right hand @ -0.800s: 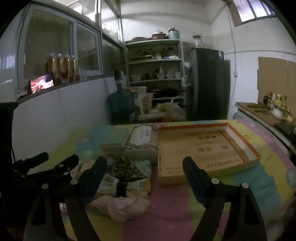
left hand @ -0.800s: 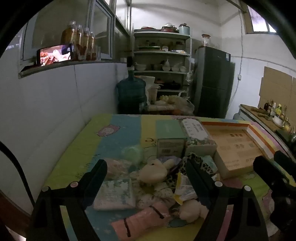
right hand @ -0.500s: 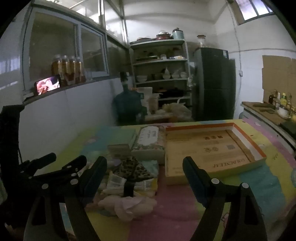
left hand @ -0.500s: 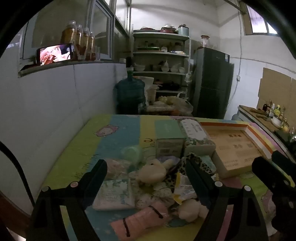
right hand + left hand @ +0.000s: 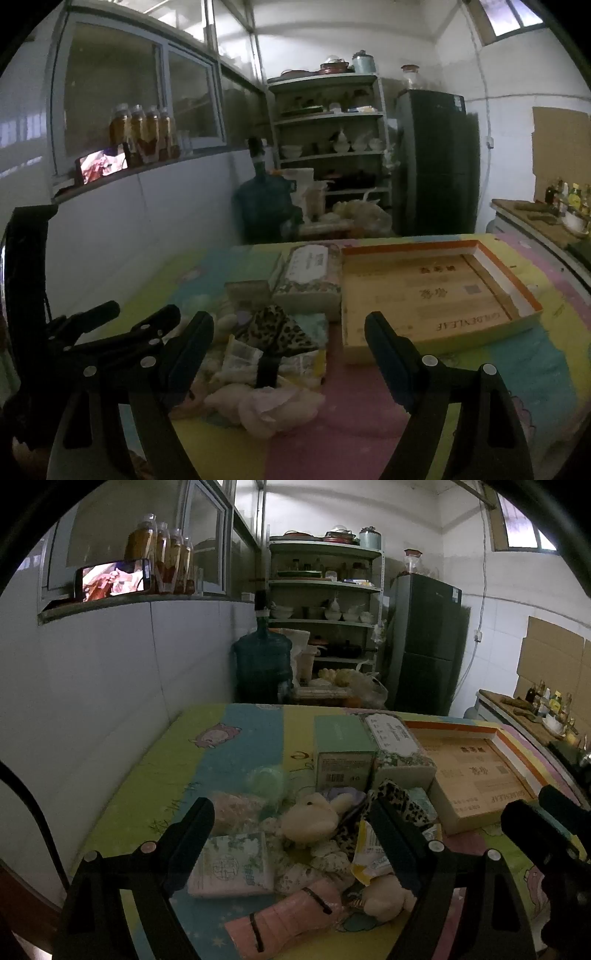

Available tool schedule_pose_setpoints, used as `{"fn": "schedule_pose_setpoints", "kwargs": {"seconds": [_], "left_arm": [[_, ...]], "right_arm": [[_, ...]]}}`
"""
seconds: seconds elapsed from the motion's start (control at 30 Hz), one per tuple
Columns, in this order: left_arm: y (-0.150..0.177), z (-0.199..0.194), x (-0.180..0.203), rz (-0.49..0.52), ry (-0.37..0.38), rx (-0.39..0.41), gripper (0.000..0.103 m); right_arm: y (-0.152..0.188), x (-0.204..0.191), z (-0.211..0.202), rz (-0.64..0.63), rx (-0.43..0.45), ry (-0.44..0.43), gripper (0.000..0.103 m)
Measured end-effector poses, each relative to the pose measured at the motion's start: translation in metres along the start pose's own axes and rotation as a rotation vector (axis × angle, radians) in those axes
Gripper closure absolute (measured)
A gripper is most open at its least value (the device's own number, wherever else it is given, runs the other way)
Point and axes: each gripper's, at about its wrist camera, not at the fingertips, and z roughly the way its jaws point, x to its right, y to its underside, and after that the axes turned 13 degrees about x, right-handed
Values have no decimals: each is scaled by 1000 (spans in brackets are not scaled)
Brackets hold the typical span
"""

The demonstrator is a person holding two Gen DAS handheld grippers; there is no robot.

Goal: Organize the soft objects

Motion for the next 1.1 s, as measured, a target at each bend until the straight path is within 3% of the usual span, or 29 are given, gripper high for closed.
{"fn": "schedule_pose_setpoints", "kwargs": {"seconds": [1.1], "left_arm": [[6, 1, -5, 0, 1, -11, 18]], "right_arm": [[7, -6, 6, 2, -25, -45, 18]]}}
